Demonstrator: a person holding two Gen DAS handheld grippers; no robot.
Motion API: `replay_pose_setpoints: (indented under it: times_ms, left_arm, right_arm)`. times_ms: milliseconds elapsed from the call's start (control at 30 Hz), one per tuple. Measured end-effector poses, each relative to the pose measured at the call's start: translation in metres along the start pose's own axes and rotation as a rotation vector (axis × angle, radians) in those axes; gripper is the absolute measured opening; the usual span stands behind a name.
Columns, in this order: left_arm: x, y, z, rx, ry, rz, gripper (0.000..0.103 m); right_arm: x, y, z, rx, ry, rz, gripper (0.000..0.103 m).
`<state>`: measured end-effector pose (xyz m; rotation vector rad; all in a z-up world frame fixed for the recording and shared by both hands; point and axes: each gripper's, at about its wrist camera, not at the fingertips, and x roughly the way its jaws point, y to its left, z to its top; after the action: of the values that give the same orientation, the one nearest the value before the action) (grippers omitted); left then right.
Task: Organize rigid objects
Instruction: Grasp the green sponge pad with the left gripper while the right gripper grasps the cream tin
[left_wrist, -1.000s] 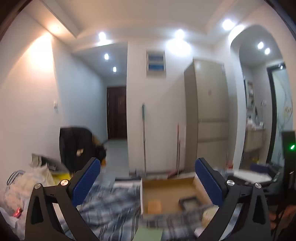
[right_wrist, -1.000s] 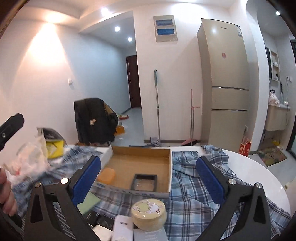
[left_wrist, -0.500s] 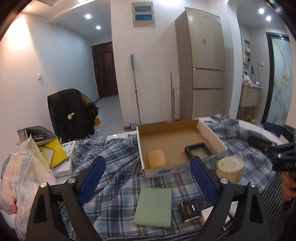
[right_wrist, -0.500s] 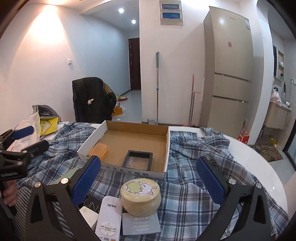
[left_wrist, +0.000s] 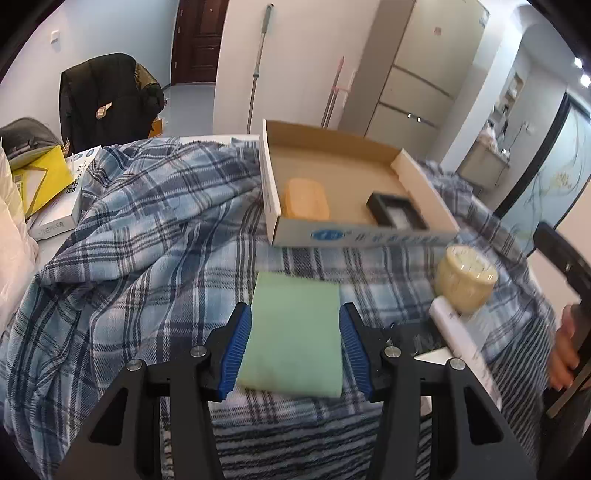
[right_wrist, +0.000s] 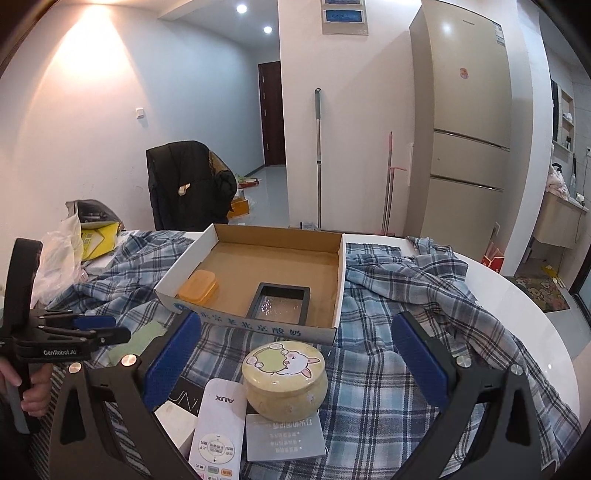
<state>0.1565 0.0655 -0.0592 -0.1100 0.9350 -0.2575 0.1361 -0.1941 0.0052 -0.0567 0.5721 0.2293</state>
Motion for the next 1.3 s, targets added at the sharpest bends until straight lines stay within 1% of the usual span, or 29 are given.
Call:
replay_pose_setpoints:
  times_ms: [67,133,167,200,233,267,333,367,400,533,667,700,767,800,900,1233,1300]
  left_arm:
    - [0.002,-0.008,-0.003,0.061,0.027,0.021,0.053]
    - [0.008,-0.018,-0.008,0.142,0.076,0.028,0.055]
    - [0.01,-0.021,-0.011,0.167,0.09,0.043,0.06]
    - [0.013,-0.023,-0.013,0.183,0.091,0.076,0.063]
    - [0.016,-0.026,-0.015,0.196,0.089,0.103,0.063]
    - [0.018,-0.026,-0.016,0.205,0.095,0.097,0.063]
    - [0.02,-0.027,-0.017,0.21,0.111,0.066,0.065]
    - [0.021,-0.027,-0.017,0.214,0.111,0.074,0.071]
    - [0.022,-0.027,-0.018,0.22,0.108,0.087,0.075]
    - [0.028,-0.024,-0.019,0.204,0.131,0.091,0.075]
    - [0.03,-0.022,-0.019,0.199,0.134,0.086,0.075]
    - [0.03,-0.022,-0.019,0.197,0.137,0.087,0.074]
    - [0.031,-0.02,-0.019,0.188,0.139,0.091,0.07]
    - [0.031,-0.019,-0.018,0.183,0.141,0.088,0.07]
    - [0.03,-0.017,-0.016,0.17,0.144,0.079,0.07]
    - [0.03,-0.019,-0.016,0.173,0.141,0.091,0.073]
    - [0.031,-0.018,-0.016,0.175,0.142,0.096,0.078]
  right_arm:
    - [0.0,-0.001,0.0,0.003,0.004,-0.003,0.103]
    - [0.001,-0.003,0.0,0.009,0.009,-0.004,0.103]
    - [0.001,-0.004,0.0,0.014,0.012,-0.005,0.103]
    - [0.002,-0.004,0.0,0.016,0.014,-0.005,0.103]
    - [0.002,-0.005,0.0,0.017,0.017,-0.004,0.103]
    - [0.002,-0.005,0.0,0.017,0.019,-0.005,0.103]
    - [0.002,-0.004,-0.001,0.013,0.02,-0.009,0.103]
    - [0.003,-0.004,-0.001,0.011,0.02,-0.012,0.103]
    - [0.002,-0.004,-0.001,0.01,0.021,-0.013,0.103]
    - [0.003,-0.004,-0.001,0.009,0.025,-0.015,0.103]
    - [0.004,-0.006,-0.002,0.013,0.034,-0.018,0.103]
    - [0.004,-0.007,-0.002,0.014,0.034,-0.02,0.103]
    - [0.004,-0.008,-0.002,0.015,0.035,-0.027,0.103]
    - [0.005,-0.009,-0.002,0.016,0.035,-0.028,0.103]
    - [0.006,-0.009,-0.002,0.017,0.04,-0.025,0.103]
    - [0.008,-0.007,-0.004,0.005,0.046,-0.03,0.103]
    - [0.008,-0.006,-0.004,0.001,0.046,-0.032,0.103]
